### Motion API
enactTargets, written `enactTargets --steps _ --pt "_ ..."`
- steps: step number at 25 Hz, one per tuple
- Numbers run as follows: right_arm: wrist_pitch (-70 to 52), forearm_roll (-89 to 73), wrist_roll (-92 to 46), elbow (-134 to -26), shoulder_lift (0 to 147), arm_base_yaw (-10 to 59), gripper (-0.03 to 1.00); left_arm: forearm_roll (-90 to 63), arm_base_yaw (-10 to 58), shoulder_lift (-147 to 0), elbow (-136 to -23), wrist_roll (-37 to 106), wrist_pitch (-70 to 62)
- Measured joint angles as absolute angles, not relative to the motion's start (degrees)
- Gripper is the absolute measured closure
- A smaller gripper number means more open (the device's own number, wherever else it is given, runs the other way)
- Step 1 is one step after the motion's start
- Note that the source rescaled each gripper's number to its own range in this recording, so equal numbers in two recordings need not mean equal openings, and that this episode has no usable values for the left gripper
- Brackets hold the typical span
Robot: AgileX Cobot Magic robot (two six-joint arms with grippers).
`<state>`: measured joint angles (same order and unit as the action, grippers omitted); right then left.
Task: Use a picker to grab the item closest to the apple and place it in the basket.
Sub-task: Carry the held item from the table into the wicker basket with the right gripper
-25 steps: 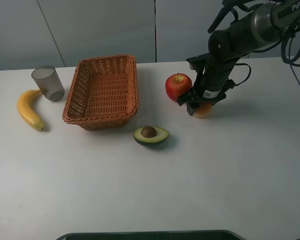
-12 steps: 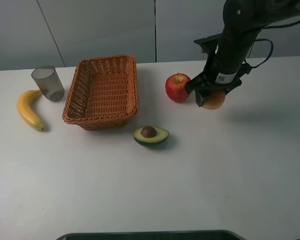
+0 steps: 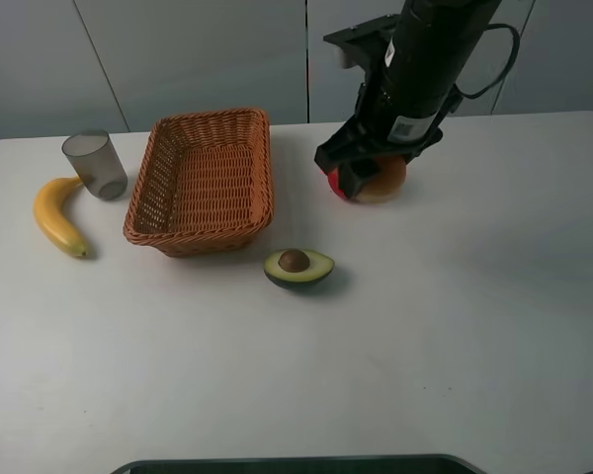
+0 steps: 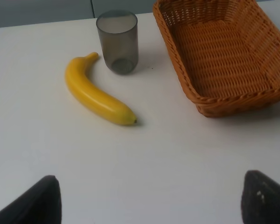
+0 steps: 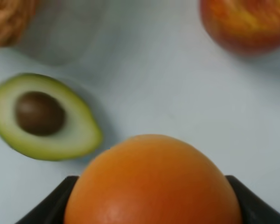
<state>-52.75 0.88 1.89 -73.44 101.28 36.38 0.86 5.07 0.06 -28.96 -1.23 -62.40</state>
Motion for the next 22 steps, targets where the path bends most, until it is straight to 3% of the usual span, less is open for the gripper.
enactTargets --steps 12,17,22 --pt "-52.8 -1.4 0.6 -98.7 117.1 48.4 0.95 0.9 5.1 0.1 -29.0 -1.2 -62.4" --pt "-51.9 -2.0 0.0 -108.5 123.8 49.0 0.95 0.9 5.1 0.1 -29.0 -1.2 -62.4" --pt "-45.8 -1.4 0.0 -110.5 126.6 48.9 0.95 0.9 5.1 0.1 -29.0 -1.2 -62.4"
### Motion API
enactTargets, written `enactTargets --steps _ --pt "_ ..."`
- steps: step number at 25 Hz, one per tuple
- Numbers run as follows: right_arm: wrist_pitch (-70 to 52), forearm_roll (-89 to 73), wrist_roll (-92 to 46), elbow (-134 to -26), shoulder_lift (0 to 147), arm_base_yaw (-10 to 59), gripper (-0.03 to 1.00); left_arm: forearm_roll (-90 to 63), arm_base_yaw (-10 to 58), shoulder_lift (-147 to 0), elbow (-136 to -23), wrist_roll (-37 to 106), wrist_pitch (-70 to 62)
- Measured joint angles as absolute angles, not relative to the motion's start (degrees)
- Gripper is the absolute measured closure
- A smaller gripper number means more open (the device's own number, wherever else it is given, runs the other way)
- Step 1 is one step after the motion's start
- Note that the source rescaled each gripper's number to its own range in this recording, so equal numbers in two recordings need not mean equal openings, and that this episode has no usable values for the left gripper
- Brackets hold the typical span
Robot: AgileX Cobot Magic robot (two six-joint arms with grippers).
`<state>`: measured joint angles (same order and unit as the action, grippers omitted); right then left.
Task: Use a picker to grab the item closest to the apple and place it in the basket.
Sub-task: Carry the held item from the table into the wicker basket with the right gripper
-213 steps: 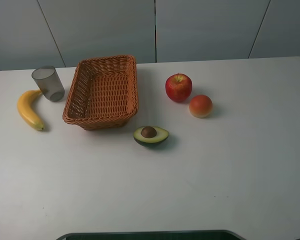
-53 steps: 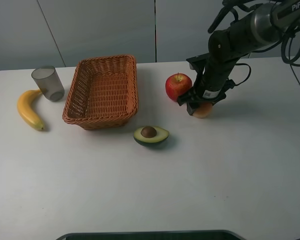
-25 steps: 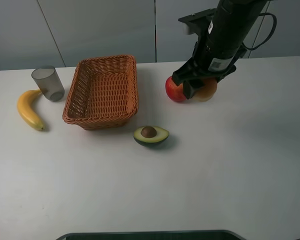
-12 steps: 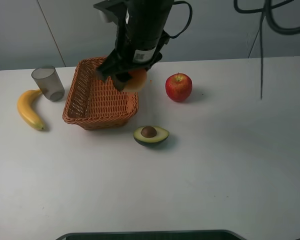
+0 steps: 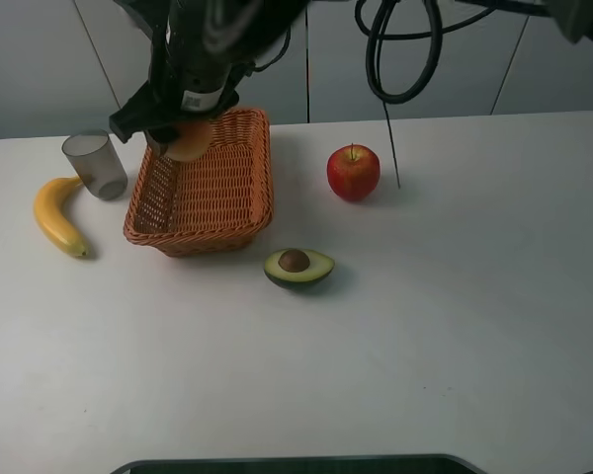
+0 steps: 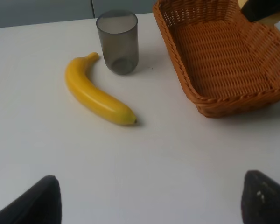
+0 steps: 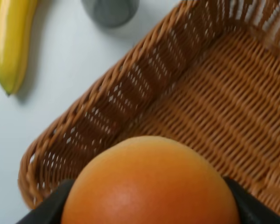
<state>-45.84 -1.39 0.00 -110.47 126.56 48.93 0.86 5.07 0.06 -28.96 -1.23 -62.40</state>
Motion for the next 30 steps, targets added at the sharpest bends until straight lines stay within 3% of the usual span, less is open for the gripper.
enactTargets --steps 12,27,28,29,30 --pt "-35.6 0.0 1.4 -110.6 133.9 46.7 0.95 0.9 5.1 0.1 -29.0 -1.2 -62.4" --pt "-33.7 2.0 1.6 -110.6 138.6 45.2 0.95 0.9 5.1 0.1 -29.0 -1.2 -62.4" --pt "-33.6 2.0 1.6 -110.6 138.6 45.2 0.93 0.9 5.1 0.1 -29.0 -1.2 -62.4" --pt "-33.6 2.0 1.6 -110.6 138.6 45.2 0.81 0.9 5.1 0.1 -29.0 -1.2 -62.4" --pt "-33.6 2.0 1.4 -110.6 138.6 45.2 0.61 0.9 5.1 0.1 -29.0 -1.2 -62.4"
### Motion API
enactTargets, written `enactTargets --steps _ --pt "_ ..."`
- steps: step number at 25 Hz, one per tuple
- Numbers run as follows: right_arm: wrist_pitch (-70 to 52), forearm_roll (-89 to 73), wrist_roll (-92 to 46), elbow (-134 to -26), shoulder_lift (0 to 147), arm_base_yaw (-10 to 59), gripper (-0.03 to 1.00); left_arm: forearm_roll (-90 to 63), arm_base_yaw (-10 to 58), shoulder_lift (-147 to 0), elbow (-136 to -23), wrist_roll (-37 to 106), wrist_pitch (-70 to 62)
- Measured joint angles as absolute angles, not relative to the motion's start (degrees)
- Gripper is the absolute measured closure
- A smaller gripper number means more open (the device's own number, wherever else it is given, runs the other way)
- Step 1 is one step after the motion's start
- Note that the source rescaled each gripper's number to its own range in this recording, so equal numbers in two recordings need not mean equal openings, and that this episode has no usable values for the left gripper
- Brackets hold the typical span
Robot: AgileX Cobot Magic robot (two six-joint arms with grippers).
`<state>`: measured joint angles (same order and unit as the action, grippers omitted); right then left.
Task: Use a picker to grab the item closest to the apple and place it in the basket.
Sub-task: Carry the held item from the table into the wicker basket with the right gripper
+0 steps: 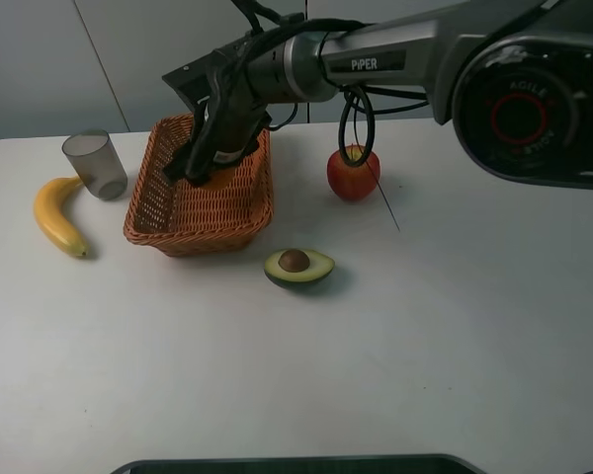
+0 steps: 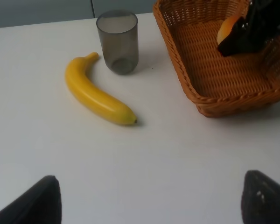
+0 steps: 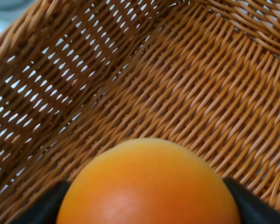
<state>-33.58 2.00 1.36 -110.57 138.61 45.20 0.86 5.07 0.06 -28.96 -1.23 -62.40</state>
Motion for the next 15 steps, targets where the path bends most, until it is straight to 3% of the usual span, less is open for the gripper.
enactTargets --steps 2,4,15 --pt "-33.6 2.0 0.6 -110.6 138.6 45.2 0.17 0.9 5.1 0.1 -29.0 -1.2 -62.4" --pt "-33.6 2.0 0.4 -110.6 138.6 45.2 0.01 0.9 5.1 0.1 -29.0 -1.2 -62.4" --pt "-35.1 1.6 0.0 -110.6 135.4 45.2 -0.03 0.9 5.1 0.1 -29.0 -0.9 -62.4"
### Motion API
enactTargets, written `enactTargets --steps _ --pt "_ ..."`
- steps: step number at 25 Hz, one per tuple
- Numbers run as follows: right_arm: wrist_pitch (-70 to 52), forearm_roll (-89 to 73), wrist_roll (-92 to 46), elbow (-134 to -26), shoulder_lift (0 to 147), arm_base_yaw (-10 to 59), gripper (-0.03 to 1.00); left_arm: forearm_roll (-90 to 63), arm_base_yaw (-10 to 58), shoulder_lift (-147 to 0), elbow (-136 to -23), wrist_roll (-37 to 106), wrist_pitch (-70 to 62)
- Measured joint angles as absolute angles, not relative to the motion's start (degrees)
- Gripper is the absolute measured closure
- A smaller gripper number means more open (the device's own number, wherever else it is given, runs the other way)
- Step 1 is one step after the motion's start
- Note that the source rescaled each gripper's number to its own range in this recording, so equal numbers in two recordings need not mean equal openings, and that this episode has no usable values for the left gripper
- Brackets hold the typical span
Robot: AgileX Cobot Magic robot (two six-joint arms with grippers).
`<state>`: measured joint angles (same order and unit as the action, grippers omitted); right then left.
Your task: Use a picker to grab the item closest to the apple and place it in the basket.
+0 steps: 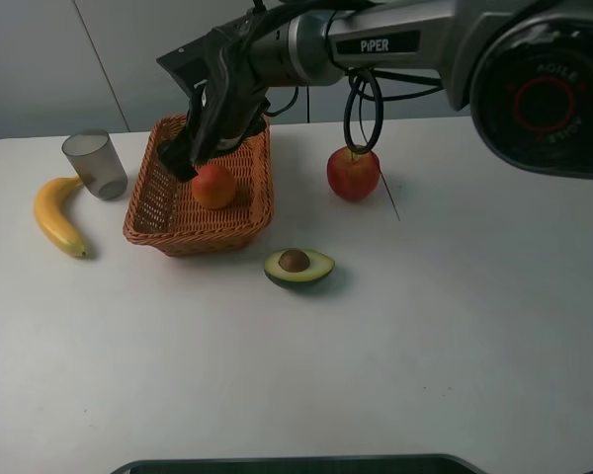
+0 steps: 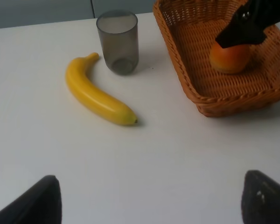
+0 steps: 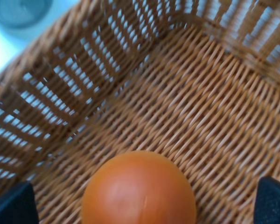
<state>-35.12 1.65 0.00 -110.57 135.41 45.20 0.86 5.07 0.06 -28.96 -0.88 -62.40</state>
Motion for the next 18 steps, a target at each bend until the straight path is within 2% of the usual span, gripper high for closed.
enactTargets --steps 4,11,18 --pt "-40.0 0.0 0.0 -110.6 131.8 44.6 -0.03 0.9 5.1 0.1 -29.0 -1.0 -62.4" --pt "-53.5 -0.5 0.6 -109.7 126.5 39.1 -0.03 0.9 5.1 0.1 -29.0 -1.1 -62.4" --pt "-58.2 -0.5 4.7 -96.5 116.7 30.5 -0.03 0.9 5.1 0.1 -29.0 -1.1 -62.4"
